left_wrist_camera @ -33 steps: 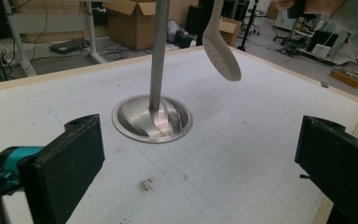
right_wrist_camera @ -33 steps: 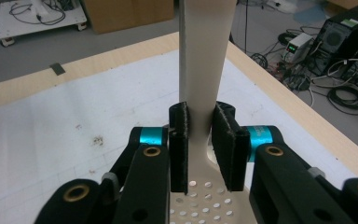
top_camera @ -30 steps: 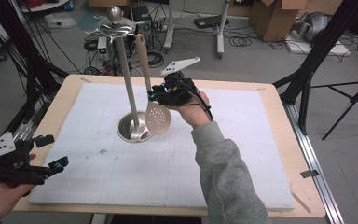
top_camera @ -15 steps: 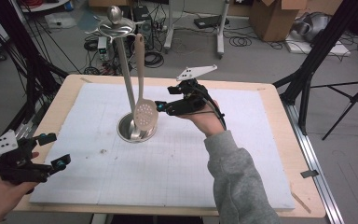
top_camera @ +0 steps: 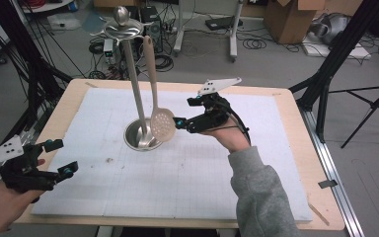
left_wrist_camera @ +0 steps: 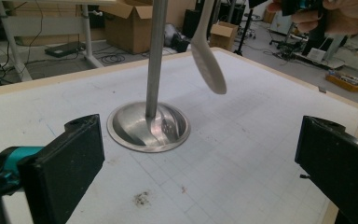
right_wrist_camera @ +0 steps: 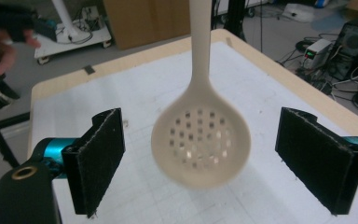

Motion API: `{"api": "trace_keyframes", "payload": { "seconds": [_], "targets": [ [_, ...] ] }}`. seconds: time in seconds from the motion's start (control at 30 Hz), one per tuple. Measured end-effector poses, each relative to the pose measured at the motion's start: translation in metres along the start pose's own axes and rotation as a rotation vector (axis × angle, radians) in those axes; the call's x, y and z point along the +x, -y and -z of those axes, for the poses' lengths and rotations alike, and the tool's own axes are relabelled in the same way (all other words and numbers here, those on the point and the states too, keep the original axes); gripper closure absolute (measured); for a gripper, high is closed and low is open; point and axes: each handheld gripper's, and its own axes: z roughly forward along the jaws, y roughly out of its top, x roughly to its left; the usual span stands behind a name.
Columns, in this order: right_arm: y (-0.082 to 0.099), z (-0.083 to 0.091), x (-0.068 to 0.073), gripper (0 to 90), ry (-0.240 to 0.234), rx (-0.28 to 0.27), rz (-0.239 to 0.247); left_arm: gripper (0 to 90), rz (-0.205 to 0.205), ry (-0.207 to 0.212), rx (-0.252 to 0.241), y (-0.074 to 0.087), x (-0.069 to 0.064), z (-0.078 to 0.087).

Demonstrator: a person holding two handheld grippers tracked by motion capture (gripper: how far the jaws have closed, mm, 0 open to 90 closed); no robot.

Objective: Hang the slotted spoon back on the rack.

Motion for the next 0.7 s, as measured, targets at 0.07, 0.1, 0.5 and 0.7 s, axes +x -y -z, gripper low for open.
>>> {"api": "trace_keyframes", "payload": {
  "seconds": [0.07, 0.1, 0.5, 0.7],
  "targets": [
    [0.003, 0.0, 0.001, 14.3, -0.002, 0.01, 0.0, 1.7, -0.001, 0.005, -0.002, -0.001, 0.0, -0.001],
    [0.005, 0.001, 0.002, 14.1, -0.006, 0.015, -0.004, 1.8, 0.0, 0.006, -0.003, -0.001, 0.001, -0.002],
    [0.025, 0.01, 0.007, 14.0, -0.051, 0.019, 0.001, 1.7, -0.005, 0.034, -0.023, -0.007, 0.001, -0.012],
    [0.038, 0.022, 0.004, 14.1, -0.042, -0.002, -0.024, 1.8, -0.017, 0.06, -0.012, -0.007, -0.003, -0.026]
  ]
}}
